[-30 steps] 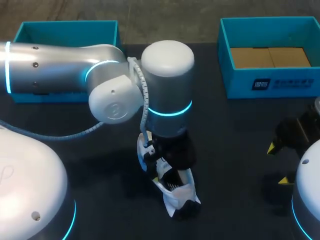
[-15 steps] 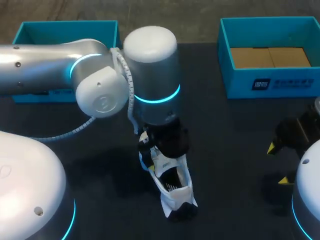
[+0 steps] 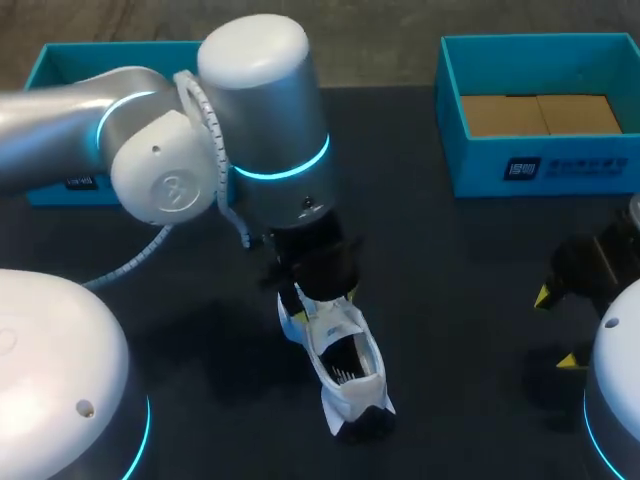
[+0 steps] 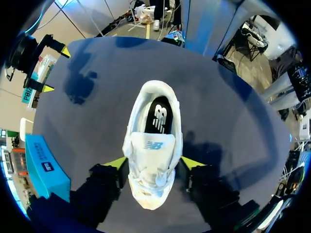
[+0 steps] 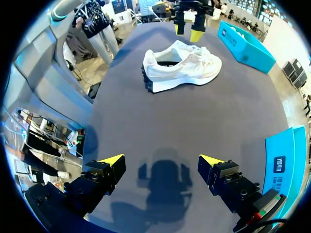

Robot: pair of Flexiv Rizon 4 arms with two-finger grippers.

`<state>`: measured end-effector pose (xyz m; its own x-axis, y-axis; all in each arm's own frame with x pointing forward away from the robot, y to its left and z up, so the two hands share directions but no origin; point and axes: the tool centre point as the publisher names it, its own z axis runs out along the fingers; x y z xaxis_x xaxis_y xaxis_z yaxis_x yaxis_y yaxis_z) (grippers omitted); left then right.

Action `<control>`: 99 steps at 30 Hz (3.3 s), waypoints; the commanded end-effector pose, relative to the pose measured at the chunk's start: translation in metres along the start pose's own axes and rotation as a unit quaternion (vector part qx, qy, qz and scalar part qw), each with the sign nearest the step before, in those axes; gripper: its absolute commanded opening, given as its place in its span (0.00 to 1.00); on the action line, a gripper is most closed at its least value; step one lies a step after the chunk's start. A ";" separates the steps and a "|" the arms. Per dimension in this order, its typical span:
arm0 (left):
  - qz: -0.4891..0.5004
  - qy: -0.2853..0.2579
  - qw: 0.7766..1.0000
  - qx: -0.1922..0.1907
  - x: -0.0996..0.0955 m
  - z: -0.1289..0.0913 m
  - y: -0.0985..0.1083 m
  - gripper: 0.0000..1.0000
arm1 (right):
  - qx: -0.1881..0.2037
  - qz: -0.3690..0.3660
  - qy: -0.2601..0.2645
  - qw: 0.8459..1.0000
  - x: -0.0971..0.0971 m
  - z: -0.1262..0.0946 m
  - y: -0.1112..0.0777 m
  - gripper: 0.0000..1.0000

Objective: Take the shoe out of the shoebox, open the shoe tongue, remove and reinsert the insole, then place the shoe into the shoebox

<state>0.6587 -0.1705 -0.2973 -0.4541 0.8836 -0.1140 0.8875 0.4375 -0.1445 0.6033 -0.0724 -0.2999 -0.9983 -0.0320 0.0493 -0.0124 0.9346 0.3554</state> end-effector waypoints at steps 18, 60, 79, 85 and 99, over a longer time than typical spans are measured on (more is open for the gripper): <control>0.022 0.020 0.999 0.022 -0.008 0.051 -0.011 0.30 | 0.001 0.000 -0.002 1.000 0.002 0.001 0.000 1.00; -0.250 -0.002 0.968 -0.002 0.056 -0.077 0.041 1.00 | 0.001 0.000 -0.002 1.000 0.002 0.001 0.000 1.00; -0.215 -0.007 0.976 0.022 0.091 -0.088 0.062 1.00 | 0.001 0.000 -0.002 1.000 0.002 0.001 0.000 1.00; -0.189 -0.019 0.981 0.042 0.101 -0.085 0.073 1.00 | 0.001 0.000 -0.002 1.000 0.002 0.001 0.000 1.00; -0.178 -0.027 0.982 0.055 0.113 -0.082 0.086 1.00 | 0.001 0.000 -0.002 1.000 0.002 0.001 0.000 1.00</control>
<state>0.6928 -0.0229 -0.2410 -0.7405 0.6675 -0.0782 0.6578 0.6960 -0.2878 0.6032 -0.0725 -0.2999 -0.9983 -0.0318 0.0493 -0.0122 0.9346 0.3554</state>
